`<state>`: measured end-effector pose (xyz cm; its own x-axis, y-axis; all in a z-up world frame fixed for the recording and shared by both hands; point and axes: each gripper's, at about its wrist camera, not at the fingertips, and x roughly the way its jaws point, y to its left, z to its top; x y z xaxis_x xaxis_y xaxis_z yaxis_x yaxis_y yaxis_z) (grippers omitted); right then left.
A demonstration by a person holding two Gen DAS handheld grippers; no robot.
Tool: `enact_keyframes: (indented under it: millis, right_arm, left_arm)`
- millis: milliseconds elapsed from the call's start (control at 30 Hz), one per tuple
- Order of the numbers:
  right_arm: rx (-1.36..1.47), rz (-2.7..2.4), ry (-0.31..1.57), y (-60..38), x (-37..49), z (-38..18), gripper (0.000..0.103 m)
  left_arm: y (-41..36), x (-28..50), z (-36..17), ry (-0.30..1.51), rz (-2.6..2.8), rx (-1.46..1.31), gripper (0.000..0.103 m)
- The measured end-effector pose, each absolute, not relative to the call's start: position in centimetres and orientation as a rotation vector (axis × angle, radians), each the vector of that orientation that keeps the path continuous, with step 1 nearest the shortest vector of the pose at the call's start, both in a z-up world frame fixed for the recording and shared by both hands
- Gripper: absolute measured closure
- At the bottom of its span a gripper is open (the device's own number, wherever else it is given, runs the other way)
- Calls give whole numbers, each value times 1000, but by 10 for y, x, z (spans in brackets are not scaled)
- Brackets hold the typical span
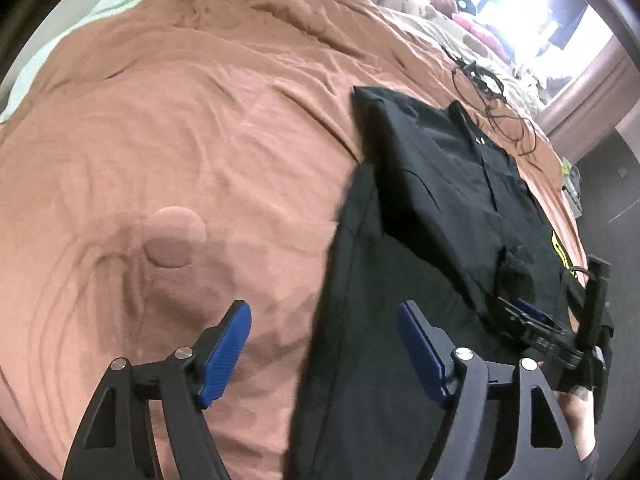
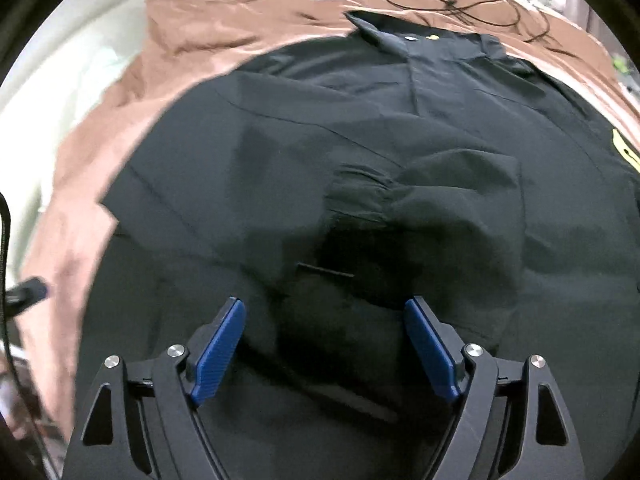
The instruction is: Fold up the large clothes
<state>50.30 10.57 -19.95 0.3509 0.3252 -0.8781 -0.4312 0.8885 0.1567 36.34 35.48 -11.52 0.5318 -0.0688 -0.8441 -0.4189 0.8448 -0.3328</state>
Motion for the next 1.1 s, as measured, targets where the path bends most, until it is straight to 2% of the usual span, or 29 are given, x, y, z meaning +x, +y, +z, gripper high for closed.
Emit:
enact_keyframes:
  millis: [33, 67, 133, 167, 200, 233, 267, 300, 400, 567, 767, 833, 867, 900, 967, 1100]
  right_arm:
    - [-111, 483, 1109, 103, 504, -199, 26]
    - [-118, 469, 1108, 100, 506, -197, 40]
    - [-80, 507, 1112, 89, 509, -189, 50]
    - [-74, 520, 1106, 85, 510, -185, 62]
    - [-74, 523, 1097, 82, 511, -181, 70]
    - [-71, 522, 1081, 76, 512, -175, 73]
    - [-55, 525, 1066, 67, 513, -169, 88]
    - [-36, 531, 1058, 59, 516, -164, 94]
    - [3, 531, 997, 29, 522, -142, 95]
    - [46, 488, 940, -18, 538, -121, 96]
    - [109, 331, 941, -80, 569, -121, 95]
    - [175, 289, 977, -103, 578, -128, 77]
    - [222, 296, 987, -113, 579, -132, 54]
    - [271, 307, 990, -121, 577, -135, 35]
    - [353, 339, 991, -133, 573, -144, 30]
    - [481, 402, 1026, -141, 565, -160, 30]
  left_arm:
    - [354, 362, -115, 998, 222, -545, 26]
    - [354, 362, -115, 1000, 221, -543, 26]
    - [354, 365, -118, 1008, 220, -538, 26]
    - [353, 367, -118, 1007, 218, -538, 26]
    - [353, 368, -118, 1005, 218, -538, 26]
    - [352, 369, -118, 1000, 217, -537, 26]
    - [351, 372, -117, 995, 217, -533, 26]
    - [350, 374, -117, 993, 218, -532, 26]
    - [346, 382, -119, 995, 215, -525, 26]
    - [340, 396, -121, 1004, 218, -514, 26]
    - [332, 409, -120, 1009, 221, -487, 26]
    - [330, 414, -120, 1014, 228, -472, 26]
    - [330, 416, -120, 1014, 231, -469, 26]
    - [329, 419, -120, 1014, 235, -466, 26]
    - [328, 423, -120, 1013, 240, -455, 26]
    - [326, 435, -123, 1021, 256, -423, 26]
